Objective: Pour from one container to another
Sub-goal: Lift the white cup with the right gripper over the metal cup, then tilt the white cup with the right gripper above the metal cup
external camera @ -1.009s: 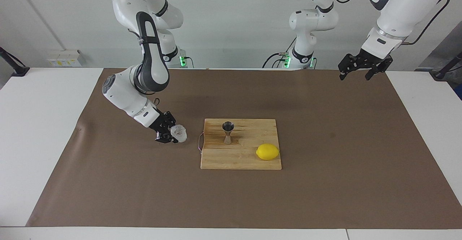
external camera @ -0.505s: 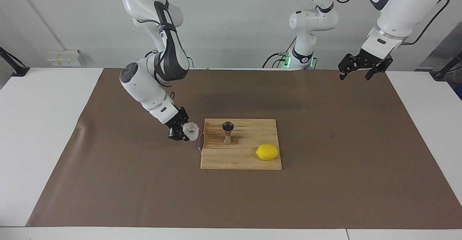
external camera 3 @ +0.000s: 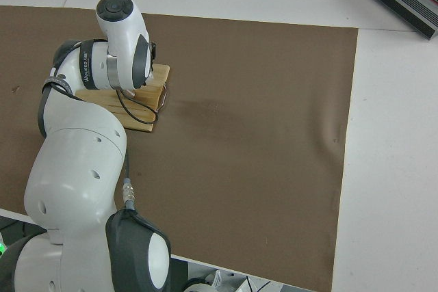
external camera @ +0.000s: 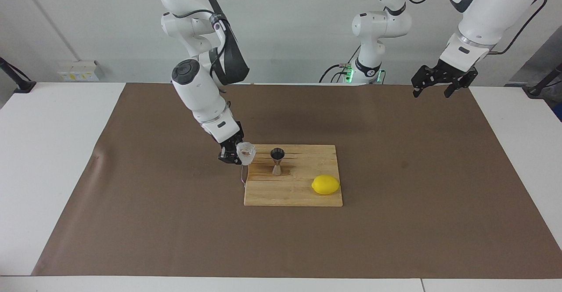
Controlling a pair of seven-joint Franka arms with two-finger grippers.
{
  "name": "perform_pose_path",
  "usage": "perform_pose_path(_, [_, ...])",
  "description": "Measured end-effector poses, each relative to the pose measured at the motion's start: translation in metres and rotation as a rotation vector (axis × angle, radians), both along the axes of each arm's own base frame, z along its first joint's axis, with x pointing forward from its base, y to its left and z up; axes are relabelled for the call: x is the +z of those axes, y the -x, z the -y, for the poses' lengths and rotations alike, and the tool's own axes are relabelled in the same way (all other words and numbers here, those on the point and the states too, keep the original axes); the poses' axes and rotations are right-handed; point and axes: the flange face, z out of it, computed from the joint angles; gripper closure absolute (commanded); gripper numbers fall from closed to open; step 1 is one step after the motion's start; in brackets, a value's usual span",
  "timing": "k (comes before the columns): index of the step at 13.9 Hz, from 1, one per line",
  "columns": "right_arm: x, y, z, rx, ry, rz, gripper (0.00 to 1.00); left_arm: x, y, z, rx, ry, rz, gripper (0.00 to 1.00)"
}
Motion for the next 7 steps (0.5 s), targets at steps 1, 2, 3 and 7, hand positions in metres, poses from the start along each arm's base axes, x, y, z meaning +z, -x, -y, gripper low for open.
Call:
perform_pose_path(1, [0.004,0.001,-0.008,-0.004,0.018,0.008,1.0,0.0,0.0,0.0,0.0,0.0,0.0,0.0])
perform_pose_path(2, [0.007,0.002,-0.014,-0.008,0.036,0.015,1.0,0.0,0.0,0.0,0.0,0.0,0.0,0.0])
perform_pose_path(3, [0.011,0.002,-0.02,-0.01,0.057,0.021,1.0,0.0,0.0,0.0,0.0,0.0,0.0,0.0])
perform_pose_path(7, [0.019,0.004,-0.037,0.006,0.125,0.04,1.0,0.0,0.0,0.0,0.0,0.0,0.0,0.0])
